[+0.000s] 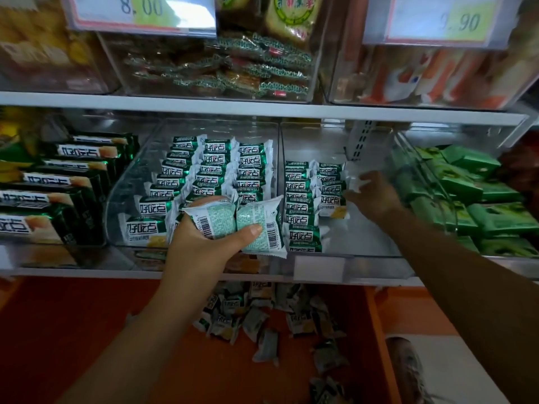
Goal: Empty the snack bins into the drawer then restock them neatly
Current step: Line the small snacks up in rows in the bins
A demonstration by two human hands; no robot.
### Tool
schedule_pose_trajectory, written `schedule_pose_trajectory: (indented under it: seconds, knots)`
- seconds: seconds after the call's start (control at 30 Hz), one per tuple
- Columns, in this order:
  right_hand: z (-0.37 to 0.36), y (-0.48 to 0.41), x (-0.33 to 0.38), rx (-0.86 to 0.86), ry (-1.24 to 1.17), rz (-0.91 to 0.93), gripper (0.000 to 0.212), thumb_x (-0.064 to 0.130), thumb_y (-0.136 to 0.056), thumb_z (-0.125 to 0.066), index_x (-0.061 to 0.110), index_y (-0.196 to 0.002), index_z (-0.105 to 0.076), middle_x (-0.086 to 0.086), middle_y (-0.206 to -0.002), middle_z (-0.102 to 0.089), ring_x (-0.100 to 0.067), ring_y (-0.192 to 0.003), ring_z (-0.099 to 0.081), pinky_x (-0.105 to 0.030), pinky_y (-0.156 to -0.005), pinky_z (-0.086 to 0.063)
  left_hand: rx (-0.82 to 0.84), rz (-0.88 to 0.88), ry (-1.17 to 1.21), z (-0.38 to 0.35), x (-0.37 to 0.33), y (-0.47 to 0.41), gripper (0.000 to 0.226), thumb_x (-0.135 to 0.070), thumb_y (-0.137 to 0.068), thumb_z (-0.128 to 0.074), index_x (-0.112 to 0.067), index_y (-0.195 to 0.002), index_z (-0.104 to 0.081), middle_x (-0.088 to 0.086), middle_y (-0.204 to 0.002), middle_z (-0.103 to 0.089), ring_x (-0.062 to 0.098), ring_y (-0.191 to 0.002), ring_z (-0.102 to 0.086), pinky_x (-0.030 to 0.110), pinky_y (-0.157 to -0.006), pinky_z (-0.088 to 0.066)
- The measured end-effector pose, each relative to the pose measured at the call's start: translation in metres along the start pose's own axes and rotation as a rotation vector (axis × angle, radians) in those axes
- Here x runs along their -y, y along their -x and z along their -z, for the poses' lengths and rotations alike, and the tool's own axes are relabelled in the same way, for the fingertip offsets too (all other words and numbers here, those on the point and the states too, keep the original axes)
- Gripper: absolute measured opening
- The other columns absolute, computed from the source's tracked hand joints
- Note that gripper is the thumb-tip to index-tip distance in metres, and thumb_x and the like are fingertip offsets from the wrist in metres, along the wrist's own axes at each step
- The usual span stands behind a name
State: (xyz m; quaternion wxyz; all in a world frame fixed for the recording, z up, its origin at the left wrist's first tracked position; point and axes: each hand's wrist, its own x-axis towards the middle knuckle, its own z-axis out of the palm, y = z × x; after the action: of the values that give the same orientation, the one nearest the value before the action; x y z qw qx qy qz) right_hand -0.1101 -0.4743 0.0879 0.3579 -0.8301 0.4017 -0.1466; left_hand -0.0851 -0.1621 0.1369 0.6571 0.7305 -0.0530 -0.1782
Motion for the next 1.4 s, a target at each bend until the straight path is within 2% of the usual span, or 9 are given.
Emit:
schedule_pose_trajectory:
  seconds: [0.2, 0.33, 0.43, 0.57, 0.7, 0.87, 1.0, 1.2, 1.4]
  knots:
    - [0.020, 0.135, 0.055, 0.216, -0.321, 0.506, 0.020, 0.028, -0.088, -0.065, 0.037, -0.104, -0.059, 0.007, -0.107, -0.061, -0.005, -0.092, -0.063, -0.014, -0.073, -0.049, 0.059, -0.014, -0.017, 0.004, -0.002, 0.015, 0.113, -0.051, -0.063, -0.086, -0.020, -0.152, -0.025, -0.003, -0.156, -0.033, 0.025, -0.140, -0.038, 0.043, -0.107, -0.041]
    - [0.011, 0.201, 0.064, 0.481, -0.477, 0.465, 0.044, 0.041, -0.080, -0.066, 0.055, -0.120, -0.053, 0.024, -0.125, -0.052, 0.007, -0.112, -0.055, -0.021, -0.091, -0.050, 0.205, -0.063, -0.015, 0.004, 0.001, 0.033, 0.041, -0.030, -0.072, -0.083, -0.032, -0.107, -0.061, -0.015, -0.098, -0.073, 0.009, -0.092, -0.070, 0.019, -0.068, -0.055]
    - [0.004, 0.212, 0.057, 0.362, -0.465, 0.429, 0.039, 0.034, -0.085, -0.068, 0.054, -0.116, -0.054, 0.028, -0.127, -0.052, 0.002, -0.120, -0.052, -0.034, -0.103, -0.045, 0.240, -0.023, -0.022, 0.007, 0.003, 0.043, 0.044, -0.041, -0.067, -0.082, -0.039, -0.104, -0.058, -0.014, -0.105, -0.071, 0.012, -0.097, -0.069, 0.037, -0.086, -0.057]
    - [0.006, 0.219, 0.057, 0.360, -0.501, 0.367, 0.026, 0.040, -0.081, -0.067, 0.041, -0.106, -0.059, -0.005, -0.111, -0.063, -0.028, -0.069, -0.055, -0.040, -0.069, -0.049, 0.279, -0.014, -0.026, 0.015, 0.007, 0.047, 0.063, -0.053, -0.055, -0.084, -0.042, -0.111, -0.056, -0.010, -0.111, -0.071, 0.017, -0.100, -0.070, 0.046, -0.090, -0.056]
    - [0.009, 0.213, 0.059, 0.519, -0.528, 0.345, 0.029, 0.027, -0.088, -0.064, 0.034, -0.116, -0.062, 0.027, -0.136, -0.049, -0.007, -0.114, -0.060, -0.027, -0.088, -0.053, 0.226, 0.013, 0.035, 0.019, 0.008, 0.038, 0.038, -0.024, -0.079, -0.080, -0.030, -0.111, -0.059, -0.005, -0.103, -0.073, 0.014, -0.088, -0.073, 0.035, -0.074, -0.060]
    - [0.020, 0.197, 0.062, 0.730, -0.618, 0.291, 0.051, -0.009, -0.091, -0.053, 0.024, -0.129, -0.059, -0.004, -0.113, -0.070, -0.015, -0.089, -0.071, -0.023, -0.083, -0.054, 0.192, 0.123, 0.169, 0.020, 0.005, 0.019, 0.045, -0.014, -0.076, -0.081, -0.010, -0.116, -0.060, 0.007, -0.107, -0.074, 0.022, -0.090, -0.073, 0.031, -0.066, -0.059]
    - [0.019, 0.188, 0.063, 0.613, -0.488, 0.367, 0.037, 0.018, -0.079, -0.071, 0.027, -0.114, -0.065, -0.004, -0.088, -0.074, -0.018, -0.077, -0.070, -0.023, -0.069, -0.054, 0.217, 0.157, 0.171, 0.015, 0.006, 0.018, 0.040, -0.016, -0.080, -0.078, -0.011, -0.115, -0.060, 0.007, -0.106, -0.074, 0.020, -0.083, -0.074, 0.025, -0.057, -0.057]
    - [0.021, 0.174, 0.057, 0.422, -0.298, 0.380, 0.031, 0.058, -0.068, -0.064, 0.042, -0.095, -0.063, 0.012, -0.096, -0.064, -0.008, -0.065, -0.059, -0.015, -0.059, -0.046, 0.227, 0.081, 0.073, 0.010, -0.002, 0.025, 0.076, -0.073, -0.047, -0.078, -0.032, -0.106, -0.055, -0.015, -0.121, -0.057, 0.017, -0.114, -0.058, 0.045, -0.093, -0.053]
    - [0.023, 0.184, 0.060, 0.476, -0.327, 0.371, 0.029, 0.051, -0.073, -0.062, 0.029, -0.092, -0.064, 0.010, -0.081, -0.064, -0.006, -0.058, -0.062, -0.012, -0.059, -0.047, 0.300, -0.010, 0.043, 0.006, 0.006, 0.029, 0.040, -0.030, -0.069, -0.082, -0.031, -0.104, -0.062, -0.012, -0.096, -0.075, 0.009, -0.090, -0.072, 0.027, -0.074, -0.058]
